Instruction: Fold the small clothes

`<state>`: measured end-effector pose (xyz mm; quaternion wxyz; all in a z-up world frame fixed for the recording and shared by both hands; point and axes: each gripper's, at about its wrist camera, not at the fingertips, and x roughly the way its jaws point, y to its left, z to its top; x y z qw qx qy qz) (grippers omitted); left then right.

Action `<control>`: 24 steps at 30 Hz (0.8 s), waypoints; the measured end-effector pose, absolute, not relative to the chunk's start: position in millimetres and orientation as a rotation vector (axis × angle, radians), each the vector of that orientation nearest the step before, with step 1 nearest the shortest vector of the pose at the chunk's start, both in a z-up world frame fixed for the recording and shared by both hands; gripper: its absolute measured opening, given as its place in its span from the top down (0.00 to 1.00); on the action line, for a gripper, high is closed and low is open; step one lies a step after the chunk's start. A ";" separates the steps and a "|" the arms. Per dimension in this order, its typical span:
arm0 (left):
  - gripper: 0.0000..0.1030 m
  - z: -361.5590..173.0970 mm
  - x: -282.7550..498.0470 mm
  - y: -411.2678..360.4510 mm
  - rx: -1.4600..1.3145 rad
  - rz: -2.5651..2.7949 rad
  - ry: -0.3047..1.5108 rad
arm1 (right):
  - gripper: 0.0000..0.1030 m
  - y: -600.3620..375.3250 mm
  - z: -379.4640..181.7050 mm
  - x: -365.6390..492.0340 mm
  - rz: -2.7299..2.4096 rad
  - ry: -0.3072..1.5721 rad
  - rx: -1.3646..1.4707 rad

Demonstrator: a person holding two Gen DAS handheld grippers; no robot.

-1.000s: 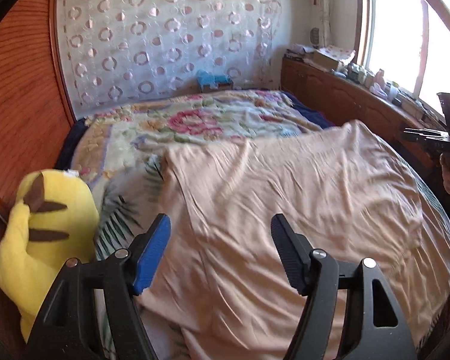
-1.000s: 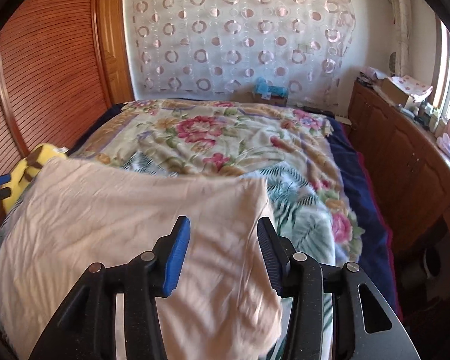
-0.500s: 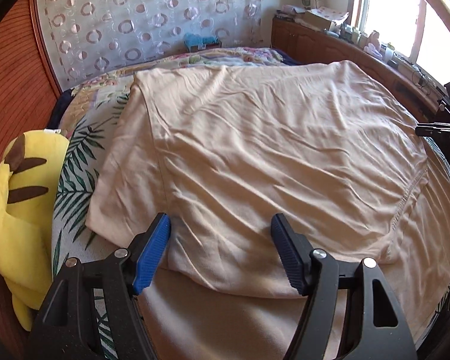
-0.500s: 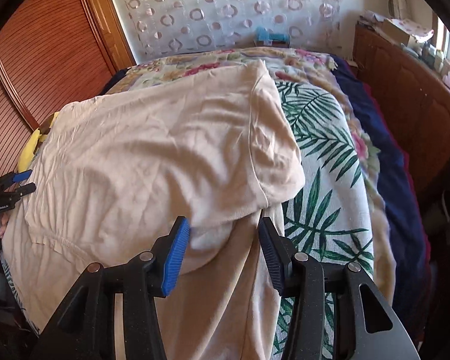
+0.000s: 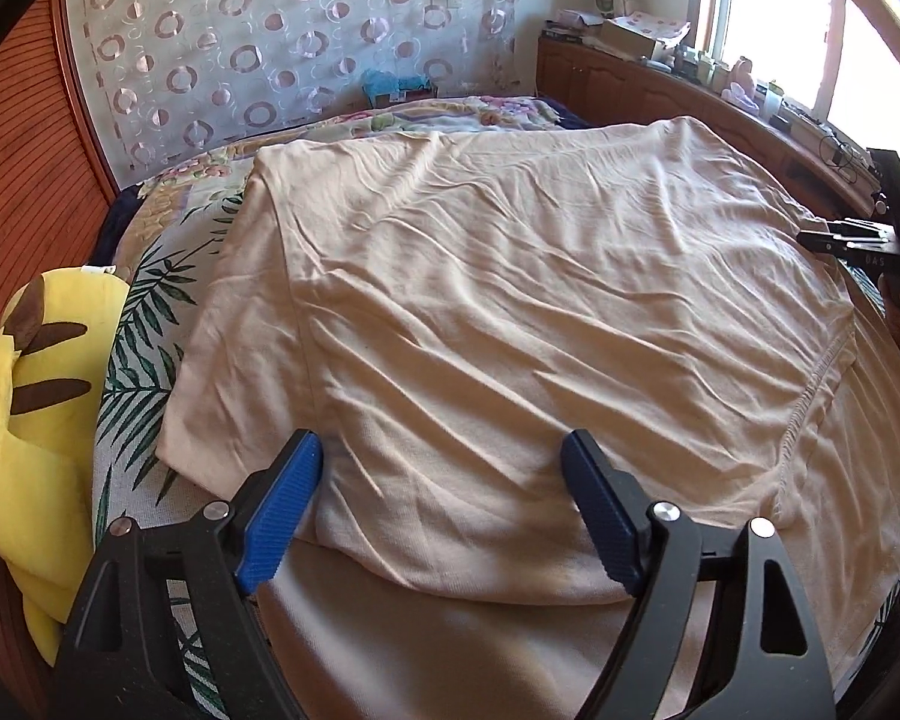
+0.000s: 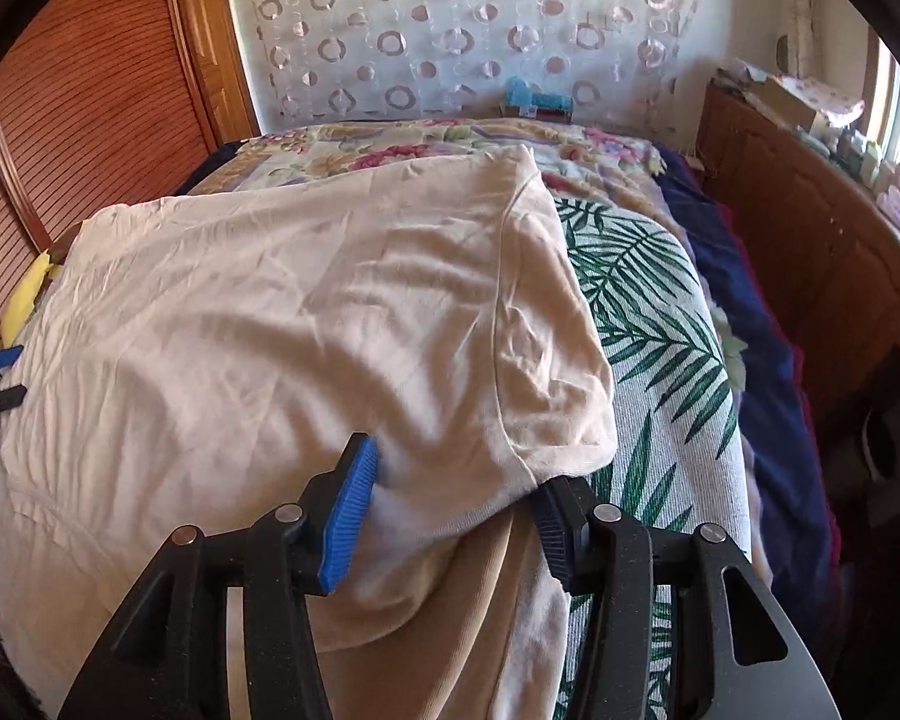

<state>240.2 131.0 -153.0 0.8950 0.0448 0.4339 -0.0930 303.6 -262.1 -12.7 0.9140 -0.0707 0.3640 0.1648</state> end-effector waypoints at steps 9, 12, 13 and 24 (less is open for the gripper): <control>0.20 -139.6 230.5 147.8 0.064 -0.171 0.907 | 0.33 -244.8 -20.0 308.8 0.359 0.755 -0.175; 0.21 -125.4 220.6 169.5 0.000 -0.127 0.852 | 0.33 -244.0 -18.6 310.7 0.364 0.757 -0.166; 0.27 -121.2 218.7 176.8 -0.019 -0.106 0.832 | 0.33 -243.0 -17.1 309.3 0.363 0.756 -0.167; 0.51 -140.4 247.6 206.9 -0.036 0.057 0.890 | 0.32 -241.9 -16.0 308.9 0.363 0.757 -0.168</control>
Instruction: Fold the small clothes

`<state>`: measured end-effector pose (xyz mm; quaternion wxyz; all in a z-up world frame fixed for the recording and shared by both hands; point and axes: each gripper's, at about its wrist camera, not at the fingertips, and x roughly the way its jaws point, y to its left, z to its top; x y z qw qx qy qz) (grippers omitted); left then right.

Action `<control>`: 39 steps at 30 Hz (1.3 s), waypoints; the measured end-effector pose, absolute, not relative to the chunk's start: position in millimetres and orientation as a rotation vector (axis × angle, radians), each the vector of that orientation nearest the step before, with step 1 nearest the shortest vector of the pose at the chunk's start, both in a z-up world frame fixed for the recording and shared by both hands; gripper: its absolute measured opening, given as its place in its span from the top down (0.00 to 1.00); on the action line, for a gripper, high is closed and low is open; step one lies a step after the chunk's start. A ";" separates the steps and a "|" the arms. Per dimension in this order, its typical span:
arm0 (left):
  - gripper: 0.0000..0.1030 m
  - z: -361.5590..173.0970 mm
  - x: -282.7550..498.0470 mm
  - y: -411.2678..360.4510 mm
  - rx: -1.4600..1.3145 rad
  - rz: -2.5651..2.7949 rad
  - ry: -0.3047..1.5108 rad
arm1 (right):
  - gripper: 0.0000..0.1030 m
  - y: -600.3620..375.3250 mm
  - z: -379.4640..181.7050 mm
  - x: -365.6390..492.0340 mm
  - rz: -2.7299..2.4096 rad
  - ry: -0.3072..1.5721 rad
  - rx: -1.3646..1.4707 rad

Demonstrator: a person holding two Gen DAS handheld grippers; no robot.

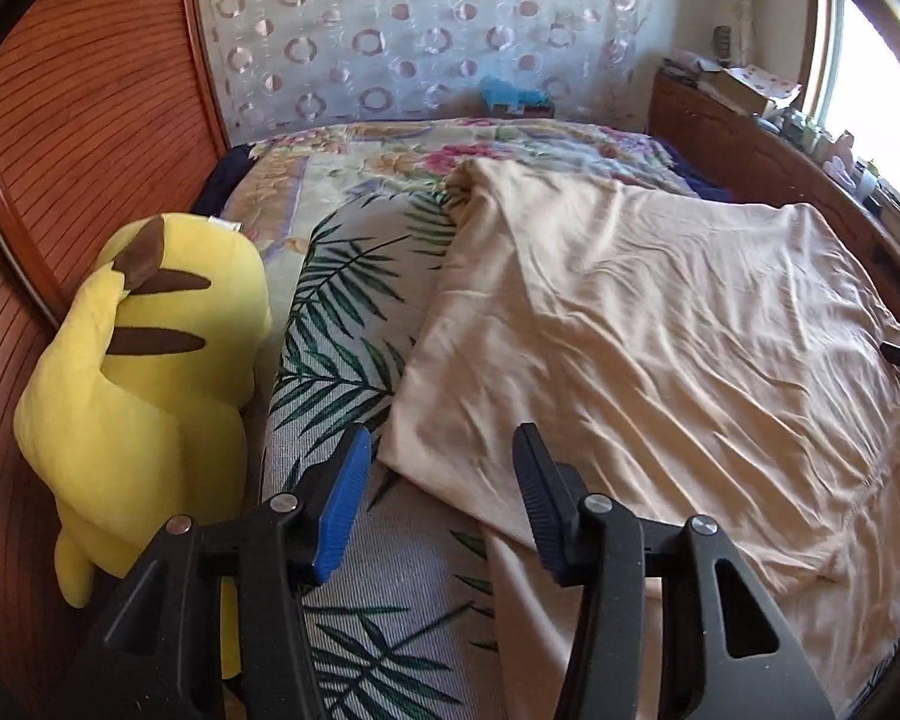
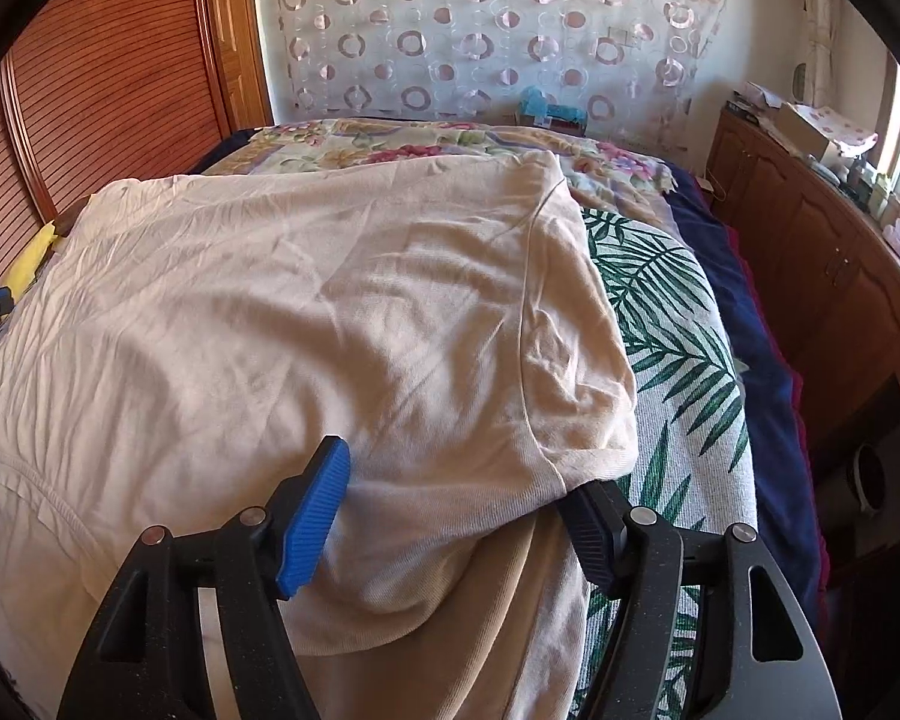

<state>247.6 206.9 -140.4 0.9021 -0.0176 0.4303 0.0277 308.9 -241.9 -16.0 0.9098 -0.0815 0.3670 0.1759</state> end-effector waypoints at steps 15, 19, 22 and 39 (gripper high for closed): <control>0.96 -132.9 249.7 196.9 -0.029 0.004 0.852 | 0.32 -242.6 -15.7 310.0 0.367 0.757 -0.169; 0.97 -115.6 246.1 186.6 -0.023 -0.017 0.792 | 0.32 -242.5 -15.9 310.3 0.366 0.757 -0.169; 0.97 -114.8 250.2 179.9 -0.025 -0.031 0.786 | 0.32 -241.9 -16.2 310.7 0.363 0.757 -0.166; 0.98 -94.1 234.7 167.6 -0.071 -0.058 0.684 | 0.95 -252.3 3.0 303.8 0.334 0.694 -0.166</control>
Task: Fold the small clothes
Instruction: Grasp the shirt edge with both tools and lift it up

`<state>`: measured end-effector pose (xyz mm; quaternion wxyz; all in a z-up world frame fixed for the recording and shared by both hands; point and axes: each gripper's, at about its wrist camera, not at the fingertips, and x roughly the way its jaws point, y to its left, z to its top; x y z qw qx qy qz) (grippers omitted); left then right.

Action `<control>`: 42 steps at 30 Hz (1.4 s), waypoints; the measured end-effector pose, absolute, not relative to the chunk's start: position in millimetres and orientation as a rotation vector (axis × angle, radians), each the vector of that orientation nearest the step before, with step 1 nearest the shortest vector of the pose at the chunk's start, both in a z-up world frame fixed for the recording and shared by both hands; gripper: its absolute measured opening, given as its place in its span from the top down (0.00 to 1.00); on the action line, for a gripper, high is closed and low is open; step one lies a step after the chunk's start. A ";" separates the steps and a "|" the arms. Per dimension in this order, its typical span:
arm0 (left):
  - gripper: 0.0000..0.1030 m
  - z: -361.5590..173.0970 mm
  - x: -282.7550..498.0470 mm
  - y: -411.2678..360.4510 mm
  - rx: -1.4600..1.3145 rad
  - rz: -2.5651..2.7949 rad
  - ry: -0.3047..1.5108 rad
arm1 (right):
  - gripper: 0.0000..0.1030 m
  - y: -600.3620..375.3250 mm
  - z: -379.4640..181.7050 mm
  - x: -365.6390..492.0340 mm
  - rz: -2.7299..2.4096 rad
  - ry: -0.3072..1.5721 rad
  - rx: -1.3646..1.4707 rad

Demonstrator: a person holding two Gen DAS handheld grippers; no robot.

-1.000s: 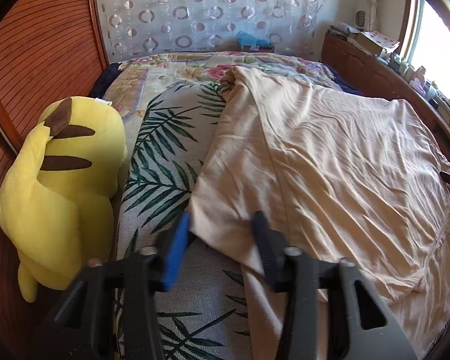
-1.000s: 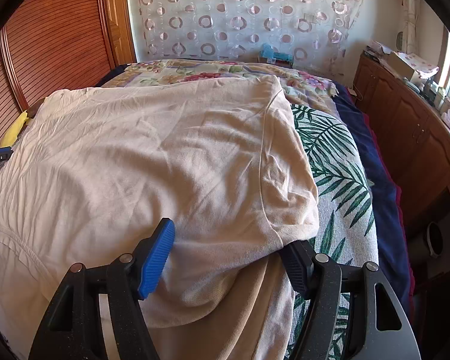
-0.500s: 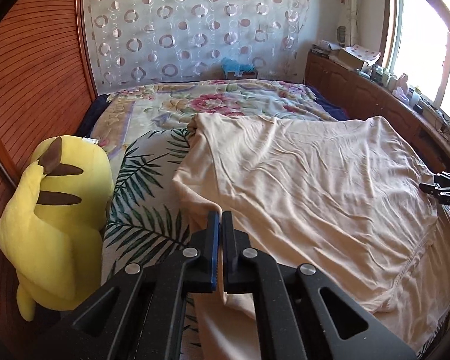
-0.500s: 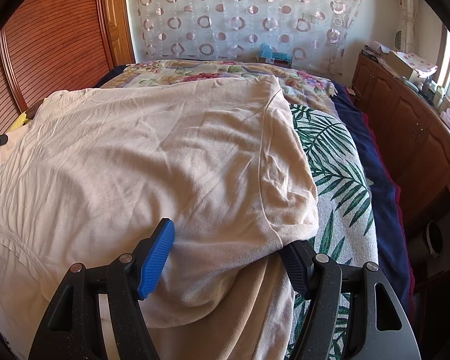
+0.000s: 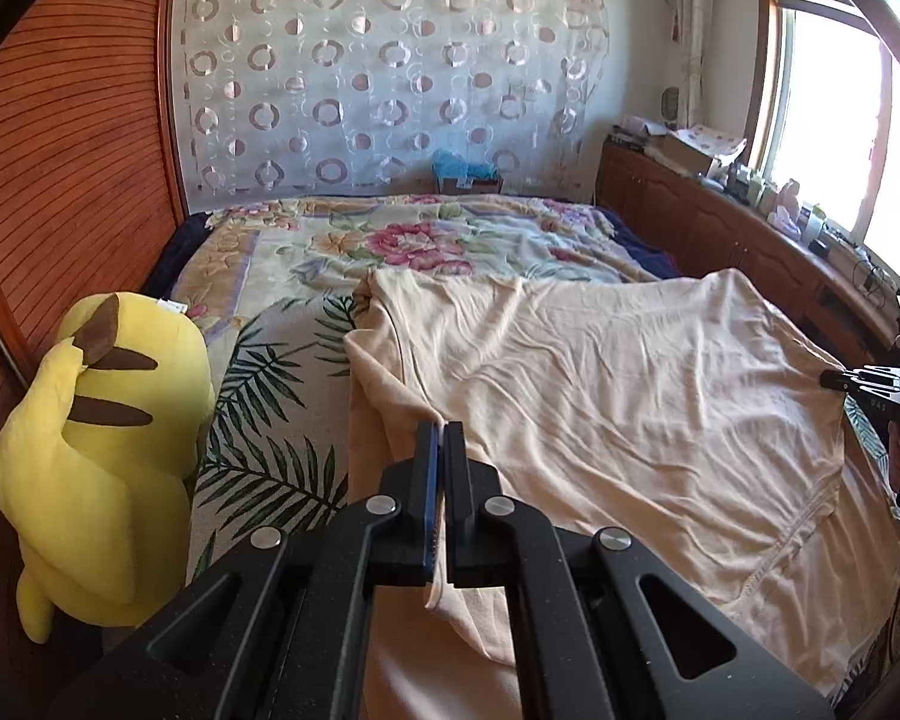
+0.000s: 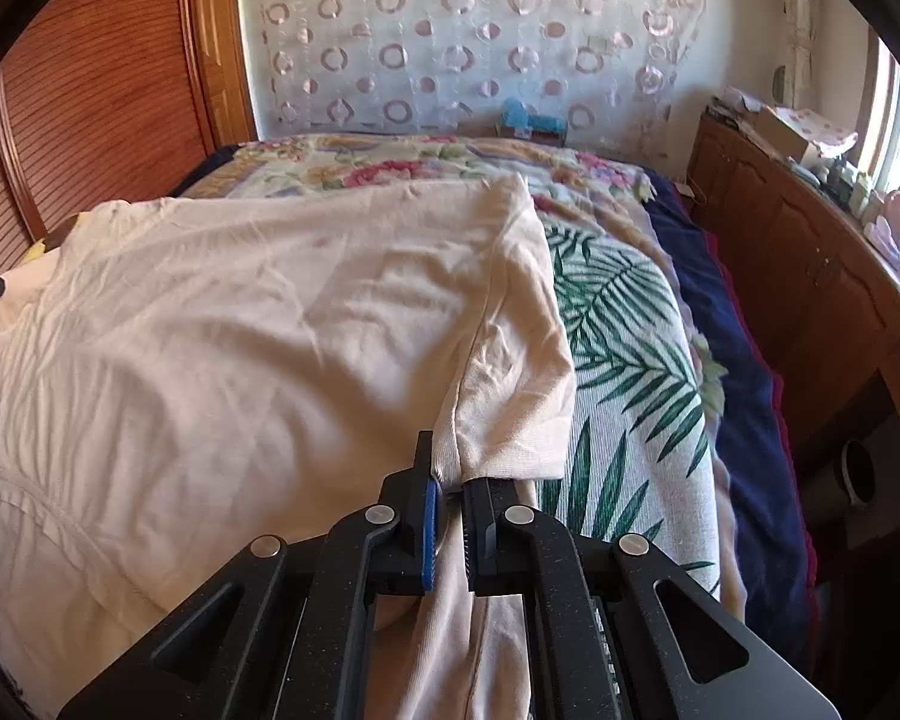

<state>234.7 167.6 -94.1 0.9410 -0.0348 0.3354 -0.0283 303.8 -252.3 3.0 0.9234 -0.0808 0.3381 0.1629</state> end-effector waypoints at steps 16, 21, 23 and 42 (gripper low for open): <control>0.98 -38.7 173.0 170.6 -0.106 -0.072 0.534 | 0.95 -267.4 57.2 216.2 0.374 0.497 -0.109; 0.98 -29.8 142.5 172.4 -0.115 -0.075 0.505 | 0.95 -284.1 63.5 178.2 0.389 0.470 -0.115; 0.98 -26.3 130.2 172.8 -0.115 -0.077 0.494 | 0.95 -290.5 64.1 165.9 0.395 0.464 -0.112; 0.98 -117.7 90.0 180.6 -0.211 -0.028 0.690 | 0.95 -336.8 -40.9 157.9 0.335 0.663 -0.113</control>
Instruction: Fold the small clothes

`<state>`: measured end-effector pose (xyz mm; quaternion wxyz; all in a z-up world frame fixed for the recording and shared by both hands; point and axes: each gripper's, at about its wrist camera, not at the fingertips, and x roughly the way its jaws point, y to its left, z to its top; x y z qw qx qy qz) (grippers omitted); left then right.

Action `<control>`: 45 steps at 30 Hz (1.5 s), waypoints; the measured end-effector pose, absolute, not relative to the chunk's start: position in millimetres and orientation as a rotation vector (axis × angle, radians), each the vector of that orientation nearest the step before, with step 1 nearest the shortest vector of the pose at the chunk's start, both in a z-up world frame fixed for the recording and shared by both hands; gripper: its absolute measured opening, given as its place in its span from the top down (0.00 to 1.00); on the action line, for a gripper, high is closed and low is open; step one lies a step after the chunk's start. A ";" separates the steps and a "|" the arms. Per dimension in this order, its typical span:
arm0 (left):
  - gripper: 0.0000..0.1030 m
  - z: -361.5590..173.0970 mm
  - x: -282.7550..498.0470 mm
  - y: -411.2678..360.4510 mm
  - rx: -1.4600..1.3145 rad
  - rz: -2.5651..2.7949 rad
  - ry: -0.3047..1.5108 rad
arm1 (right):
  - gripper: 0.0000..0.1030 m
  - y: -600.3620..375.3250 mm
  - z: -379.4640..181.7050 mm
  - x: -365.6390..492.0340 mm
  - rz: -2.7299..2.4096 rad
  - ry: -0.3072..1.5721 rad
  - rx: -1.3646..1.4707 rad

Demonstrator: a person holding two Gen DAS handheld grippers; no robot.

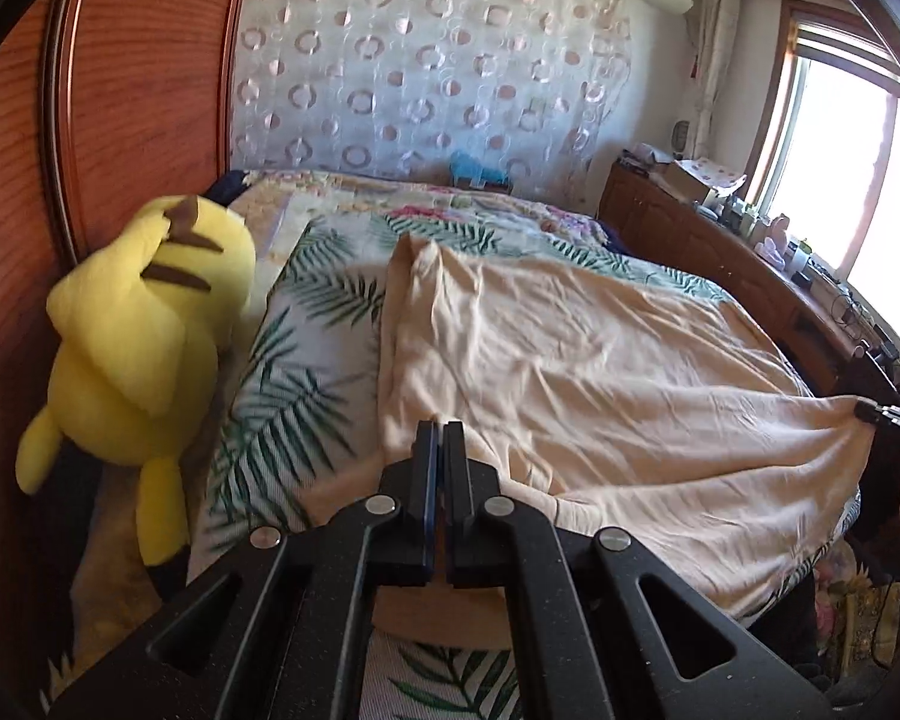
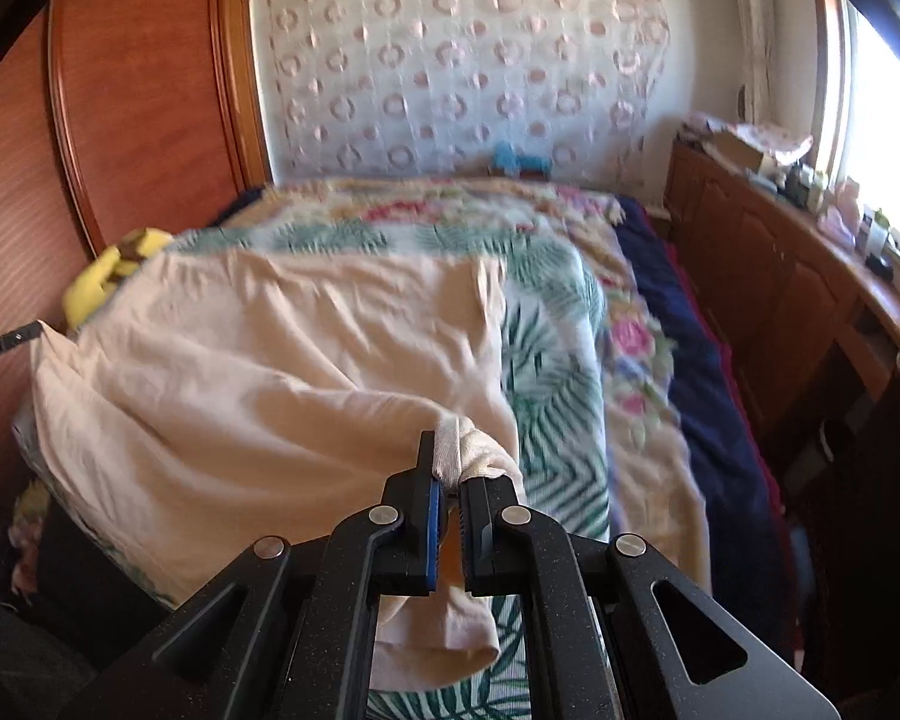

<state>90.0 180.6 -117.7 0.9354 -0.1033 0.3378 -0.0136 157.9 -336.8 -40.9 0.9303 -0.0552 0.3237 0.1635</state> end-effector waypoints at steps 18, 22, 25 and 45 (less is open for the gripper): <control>0.98 -45.6 107.1 108.6 -0.171 -0.254 0.581 | 0.95 -335.3 -64.0 165.9 0.312 0.698 -0.087; 0.98 -18.0 93.5 113.3 -0.187 -0.238 0.515 | 0.95 -335.3 -58.0 155.0 0.314 0.675 -0.082; 0.98 -27.3 77.4 138.4 -0.181 -0.140 0.531 | 0.95 -336.3 -56.4 151.4 0.317 0.666 -0.084; 0.46 -138.0 63.9 200.1 -0.289 0.018 0.758 | 0.66 -358.4 -41.2 128.1 0.245 0.650 -0.126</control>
